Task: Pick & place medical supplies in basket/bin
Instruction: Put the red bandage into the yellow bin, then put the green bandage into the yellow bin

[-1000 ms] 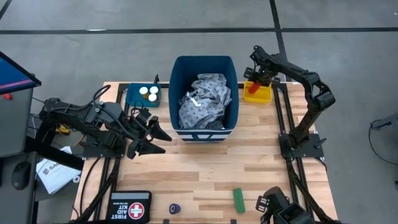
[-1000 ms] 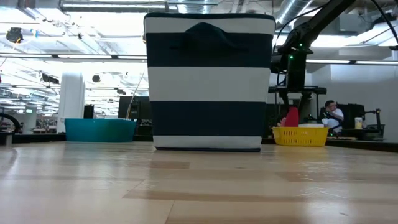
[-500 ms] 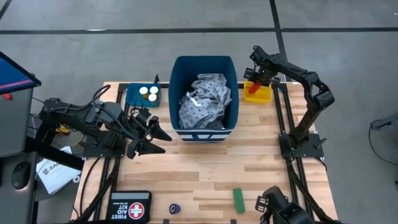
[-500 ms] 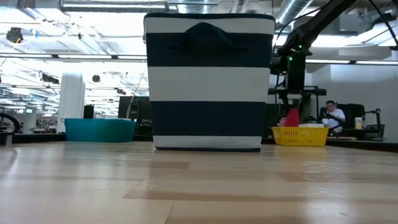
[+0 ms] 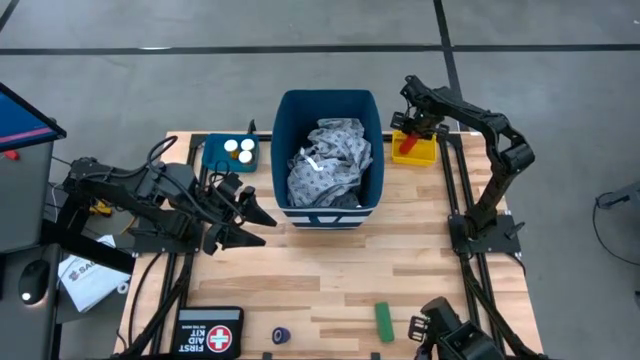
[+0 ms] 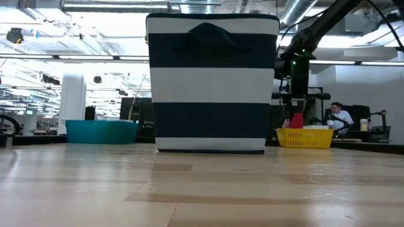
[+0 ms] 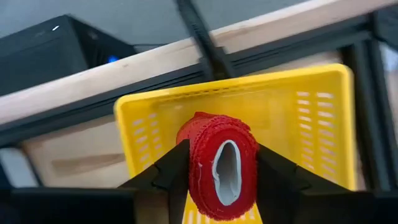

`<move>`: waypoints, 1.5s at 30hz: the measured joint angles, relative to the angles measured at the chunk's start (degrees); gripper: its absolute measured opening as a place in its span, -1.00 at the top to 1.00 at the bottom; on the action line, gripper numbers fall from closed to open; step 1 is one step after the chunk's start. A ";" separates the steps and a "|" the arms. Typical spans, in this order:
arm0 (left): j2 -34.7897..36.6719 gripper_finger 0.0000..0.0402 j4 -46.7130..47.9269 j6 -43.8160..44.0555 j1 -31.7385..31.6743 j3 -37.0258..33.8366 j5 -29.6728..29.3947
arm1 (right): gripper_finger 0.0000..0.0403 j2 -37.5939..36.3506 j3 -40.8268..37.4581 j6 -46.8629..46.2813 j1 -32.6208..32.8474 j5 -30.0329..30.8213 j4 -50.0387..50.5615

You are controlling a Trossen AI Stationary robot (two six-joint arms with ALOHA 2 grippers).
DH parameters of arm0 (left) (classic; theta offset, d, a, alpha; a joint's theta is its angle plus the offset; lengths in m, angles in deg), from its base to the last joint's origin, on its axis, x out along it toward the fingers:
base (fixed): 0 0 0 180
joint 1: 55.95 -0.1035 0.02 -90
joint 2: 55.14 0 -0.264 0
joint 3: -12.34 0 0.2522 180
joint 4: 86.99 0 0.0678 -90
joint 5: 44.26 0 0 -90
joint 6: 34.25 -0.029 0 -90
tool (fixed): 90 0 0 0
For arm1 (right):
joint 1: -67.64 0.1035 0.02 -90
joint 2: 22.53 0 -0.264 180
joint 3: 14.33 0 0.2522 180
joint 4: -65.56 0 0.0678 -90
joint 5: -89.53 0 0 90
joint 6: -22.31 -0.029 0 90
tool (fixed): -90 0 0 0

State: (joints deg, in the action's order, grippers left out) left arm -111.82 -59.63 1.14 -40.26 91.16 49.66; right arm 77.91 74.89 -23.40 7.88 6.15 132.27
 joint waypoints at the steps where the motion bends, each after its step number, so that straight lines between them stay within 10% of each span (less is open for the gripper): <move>1: 0.00 -0.50 0.00 -0.03 0.00 0.00 0.00 | 0.27 0.00 0.00 1.18 0.00 -0.79 -0.45; 11: 0.00 -0.50 0.02 -0.32 0.00 0.00 0.00 | -0.19 0.00 0.02 1.76 0.00 -2.13 -1.16; 30: 0.00 -0.50 0.04 -0.38 0.00 0.00 -0.02 | -0.22 -0.07 5.72 0.69 0.04 -2.15 -2.56; 45: 0.00 -0.50 0.04 -2.13 0.00 0.00 5.30 | -0.22 -0.09 29.74 12.75 1.19 -10.20 1.90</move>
State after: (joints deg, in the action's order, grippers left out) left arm -111.82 -59.58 -1.00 -40.26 91.16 54.96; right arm 77.82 104.64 -10.65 9.07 -4.05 134.17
